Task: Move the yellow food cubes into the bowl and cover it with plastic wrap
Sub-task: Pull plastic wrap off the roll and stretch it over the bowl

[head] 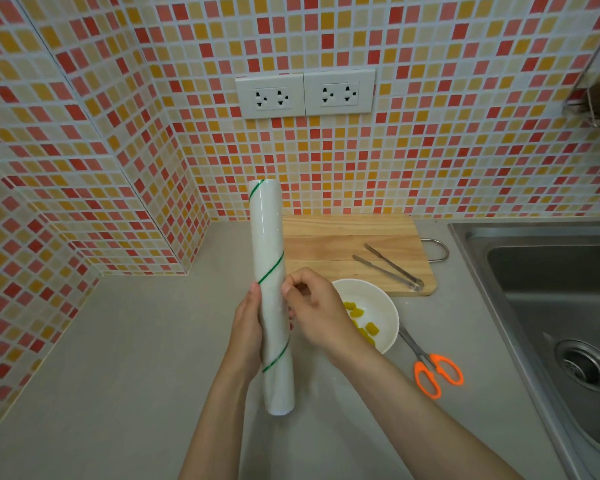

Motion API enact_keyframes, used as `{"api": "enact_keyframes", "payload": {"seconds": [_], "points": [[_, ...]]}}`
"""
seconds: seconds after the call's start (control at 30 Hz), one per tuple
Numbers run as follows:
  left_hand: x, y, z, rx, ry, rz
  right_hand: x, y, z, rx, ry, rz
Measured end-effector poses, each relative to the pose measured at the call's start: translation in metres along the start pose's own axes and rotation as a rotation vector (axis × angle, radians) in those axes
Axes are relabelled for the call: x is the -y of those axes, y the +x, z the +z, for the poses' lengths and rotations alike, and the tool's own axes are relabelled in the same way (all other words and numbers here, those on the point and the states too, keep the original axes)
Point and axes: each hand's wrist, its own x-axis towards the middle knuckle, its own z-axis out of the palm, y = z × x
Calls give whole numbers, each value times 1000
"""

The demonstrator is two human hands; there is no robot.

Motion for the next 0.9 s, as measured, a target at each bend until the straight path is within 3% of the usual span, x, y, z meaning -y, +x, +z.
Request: {"api": "enact_keyframes", "payload": {"seconds": [0.17, 0.27, 0.37, 0.47, 0.6, 0.7, 0.8, 0.9], "points": [[-9, -3, 9, 4, -151, -129, 1, -8, 5, -90, -19, -205], [-11, -10, 14, 166, -394, -310, 5, -7, -6, -135, -126, -327], [-12, -19, 16, 409, -586, -438, 8, 3, -25, -191, -26, -193], [-7, -26, 20, 506, -624, -442, 11, 12, -41, -28, 151, 98], [-1, -28, 36, 371, -511, -437, 5, 2, -43, 190, 163, 174], [-3, -29, 39, 291, -277, -421, 5, -3, -41, 132, 208, 129], [-15, -19, 28, 107, 58, -177, 6, -5, -46, 67, 156, 18], [-46, -3, 8, -159, 113, 209, 6, -11, -57, 94, 74, -8]]}}
